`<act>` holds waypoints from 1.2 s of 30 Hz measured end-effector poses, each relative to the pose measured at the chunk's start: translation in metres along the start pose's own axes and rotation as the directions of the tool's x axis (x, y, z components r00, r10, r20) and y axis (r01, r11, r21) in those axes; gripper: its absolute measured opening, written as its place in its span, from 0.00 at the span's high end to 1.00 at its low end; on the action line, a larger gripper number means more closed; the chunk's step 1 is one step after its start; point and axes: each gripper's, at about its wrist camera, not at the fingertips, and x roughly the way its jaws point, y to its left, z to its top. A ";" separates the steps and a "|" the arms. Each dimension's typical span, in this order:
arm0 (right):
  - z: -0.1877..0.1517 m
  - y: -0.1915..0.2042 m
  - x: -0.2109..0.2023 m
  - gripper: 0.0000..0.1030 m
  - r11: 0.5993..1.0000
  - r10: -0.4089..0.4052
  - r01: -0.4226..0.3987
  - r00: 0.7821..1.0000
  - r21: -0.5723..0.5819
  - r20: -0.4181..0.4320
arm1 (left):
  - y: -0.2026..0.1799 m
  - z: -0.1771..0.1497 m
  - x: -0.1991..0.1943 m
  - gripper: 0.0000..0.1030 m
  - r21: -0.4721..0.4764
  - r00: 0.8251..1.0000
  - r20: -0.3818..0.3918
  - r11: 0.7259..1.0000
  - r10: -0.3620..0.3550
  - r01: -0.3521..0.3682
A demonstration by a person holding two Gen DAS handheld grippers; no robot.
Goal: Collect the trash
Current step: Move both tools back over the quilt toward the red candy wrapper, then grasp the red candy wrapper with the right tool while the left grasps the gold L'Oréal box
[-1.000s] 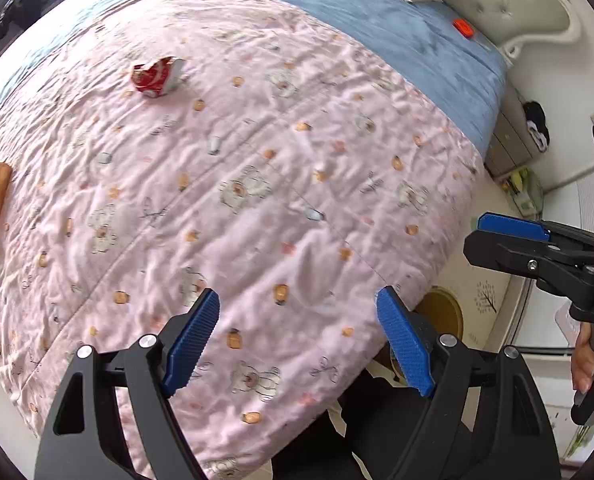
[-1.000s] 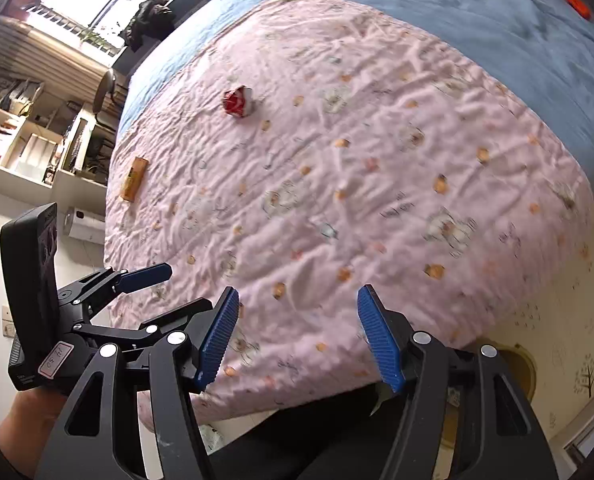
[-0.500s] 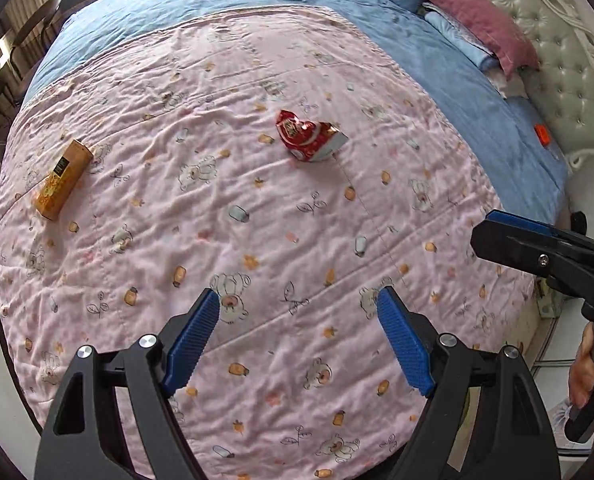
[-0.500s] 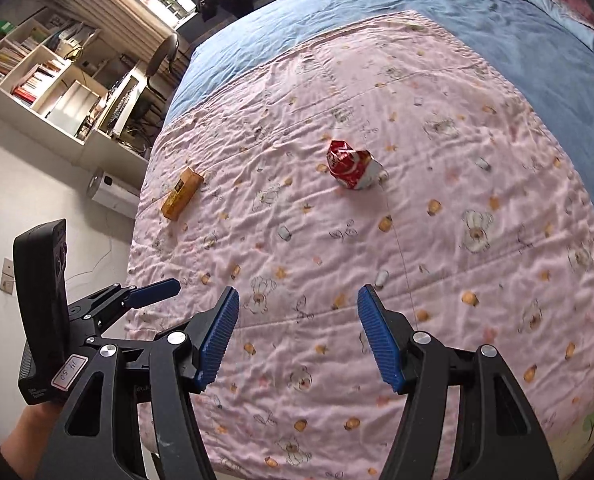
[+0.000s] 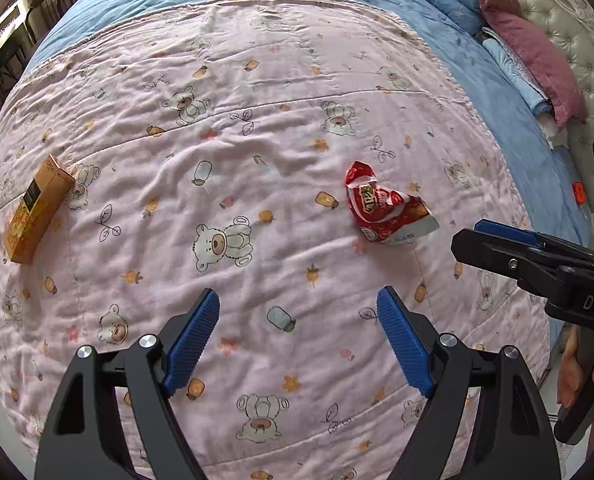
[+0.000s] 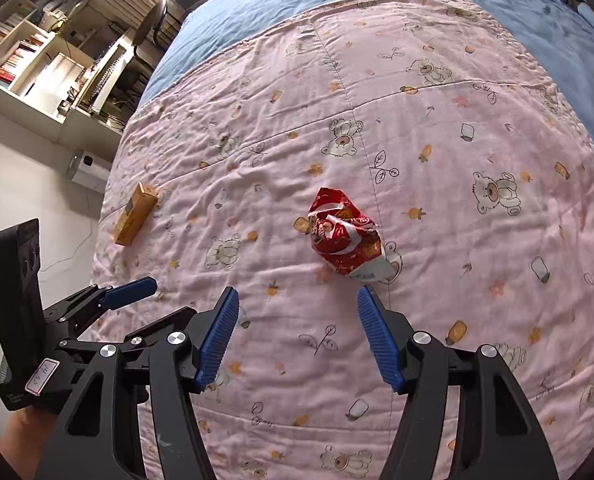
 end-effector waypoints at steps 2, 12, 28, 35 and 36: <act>0.010 -0.002 0.015 0.41 0.999 -0.041 0.041 0.999 -0.030 -0.010 | 0.005 0.006 0.011 0.22 -0.013 1.000 -0.013 1.000 0.000 0.000; 0.042 -0.009 0.082 0.29 0.984 -0.165 0.161 0.985 -0.074 -0.052 | 0.033 0.020 0.036 0.22 -0.013 0.999 -0.046 1.000 0.018 -0.019; 0.037 0.079 0.105 0.54 0.995 0.072 -0.078 0.992 -0.059 -0.100 | 0.122 0.034 0.011 0.22 0.005 0.990 -0.013 0.990 0.141 -0.141; 0.028 0.131 0.129 0.54 0.980 0.191 -0.198 0.968 -0.027 -0.161 | 0.184 0.046 -0.005 0.22 0.035 0.973 0.002 0.972 0.231 -0.231; 0.028 0.133 0.131 0.54 0.978 0.202 -0.207 0.965 -0.014 -0.164 | 0.194 0.049 -0.006 0.22 0.035 0.970 0.003 0.970 0.241 -0.241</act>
